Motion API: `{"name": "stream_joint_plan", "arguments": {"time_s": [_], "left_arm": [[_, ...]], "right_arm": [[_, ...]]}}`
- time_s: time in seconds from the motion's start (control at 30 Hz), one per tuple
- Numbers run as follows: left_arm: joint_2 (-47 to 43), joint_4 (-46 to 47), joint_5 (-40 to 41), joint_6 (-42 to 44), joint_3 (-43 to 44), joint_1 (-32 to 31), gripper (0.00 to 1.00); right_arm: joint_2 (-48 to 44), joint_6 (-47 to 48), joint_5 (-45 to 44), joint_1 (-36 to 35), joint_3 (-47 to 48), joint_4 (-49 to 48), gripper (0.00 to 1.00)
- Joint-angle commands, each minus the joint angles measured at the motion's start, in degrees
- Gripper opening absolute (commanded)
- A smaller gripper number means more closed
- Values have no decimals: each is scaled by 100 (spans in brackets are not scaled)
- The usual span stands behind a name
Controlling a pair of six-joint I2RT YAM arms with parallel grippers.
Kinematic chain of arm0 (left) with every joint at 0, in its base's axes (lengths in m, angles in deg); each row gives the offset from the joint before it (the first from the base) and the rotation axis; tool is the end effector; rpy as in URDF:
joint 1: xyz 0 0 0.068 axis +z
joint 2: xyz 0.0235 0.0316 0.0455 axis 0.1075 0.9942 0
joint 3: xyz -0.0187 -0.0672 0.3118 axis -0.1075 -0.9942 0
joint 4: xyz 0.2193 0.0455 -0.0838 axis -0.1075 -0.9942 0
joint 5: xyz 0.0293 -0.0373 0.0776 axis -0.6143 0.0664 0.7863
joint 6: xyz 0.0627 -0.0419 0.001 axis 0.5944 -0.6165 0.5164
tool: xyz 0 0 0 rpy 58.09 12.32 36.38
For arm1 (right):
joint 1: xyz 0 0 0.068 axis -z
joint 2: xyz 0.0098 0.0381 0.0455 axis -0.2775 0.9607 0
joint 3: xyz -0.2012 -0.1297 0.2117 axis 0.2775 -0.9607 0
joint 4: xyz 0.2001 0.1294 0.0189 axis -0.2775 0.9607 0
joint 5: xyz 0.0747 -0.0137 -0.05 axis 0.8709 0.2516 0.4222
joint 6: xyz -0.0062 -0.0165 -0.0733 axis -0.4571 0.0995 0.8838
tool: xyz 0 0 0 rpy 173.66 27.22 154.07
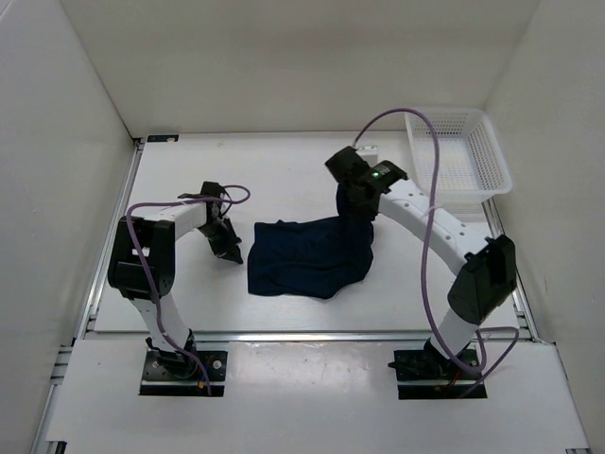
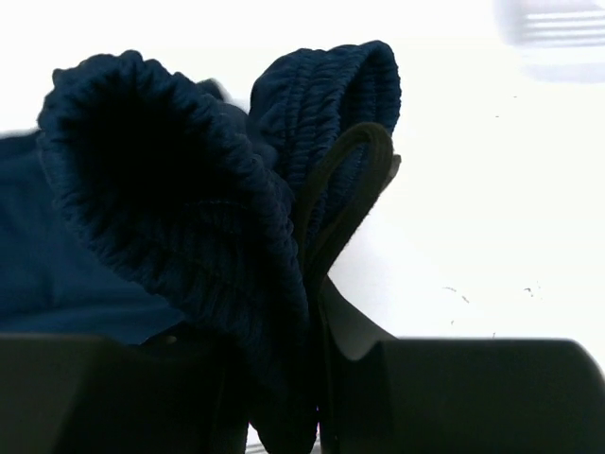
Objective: Fold and stack the shorts
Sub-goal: Fold the shorts
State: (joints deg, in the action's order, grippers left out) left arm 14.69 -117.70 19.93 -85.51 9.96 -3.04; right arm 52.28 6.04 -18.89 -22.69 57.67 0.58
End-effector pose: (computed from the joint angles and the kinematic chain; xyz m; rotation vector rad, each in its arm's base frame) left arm 0.3008 -0.0637 0.1817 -0.6301 3.0436 -0.3958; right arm 0.2829 0.1846 0.3535 0.0306 2.4095 -0.1899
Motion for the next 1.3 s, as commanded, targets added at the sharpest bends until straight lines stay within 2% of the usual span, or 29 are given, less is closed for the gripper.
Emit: {"name": "stream_joint_plan", "arguments": {"time_s": [0.0, 0.13, 0.47, 0.73, 0.8, 0.87, 0.9, 0.93, 0.97, 1.0, 1.03, 1.1, 1.23, 1.27], "left_arm": [[-30, 264, -140, -109, 91, -107, 10], [22, 264, -140, -109, 38, -160, 10], [14, 317, -79, -109, -76, -160, 10], [-47, 370, -26, -266, -129, -160, 10], [-205, 370, -130, -267, -243, -37, 10], [-600, 256, -297, -66, -322, 436, 12], [-758, 46, -359, 13, -322, 638, 21], [-925, -95, -308, 84, -322, 840, 31], [-1240, -244, -246, 206, -183, 1225, 48], [-1382, -394, -185, 260, -95, 1394, 57], [-1497, -656, -184, 313, 10, 1544, 61], [-1735, -869, -184, 383, 371, 1835, 61], [-1858, -1160, -122, 445, 741, 1897, 61], [-1928, -1160, -122, 445, 811, 1897, 61]], "right_arm": [[325, -196, -542, -557, 621, 706, 0], [782, -266, -674, -1005, 1385, 997, 0], [1688, -319, -728, -1735, 2414, 1261, 0], [2601, -538, -412, -2096, 3276, 1208, 0], [2734, -539, -122, -2149, 3329, 937, 0], [2734, -373, 246, -2149, 3329, 412, 12], [2673, -241, 500, -2149, 3190, 165, 26], [2673, 21, 1051, -2149, 3189, -47, 46], [2621, 102, 1326, -2149, 3189, -275, 73], [2620, 103, 1460, -2201, 3258, -277, 78], [2620, 103, 1530, -2201, 3259, -277, 82], [2341, 50, 1531, -2201, 3067, -277, 83], [1549, -73, 1408, -2088, 1890, -523, 85], [1217, -238, 1408, -1974, 1670, -645, 81]]}}
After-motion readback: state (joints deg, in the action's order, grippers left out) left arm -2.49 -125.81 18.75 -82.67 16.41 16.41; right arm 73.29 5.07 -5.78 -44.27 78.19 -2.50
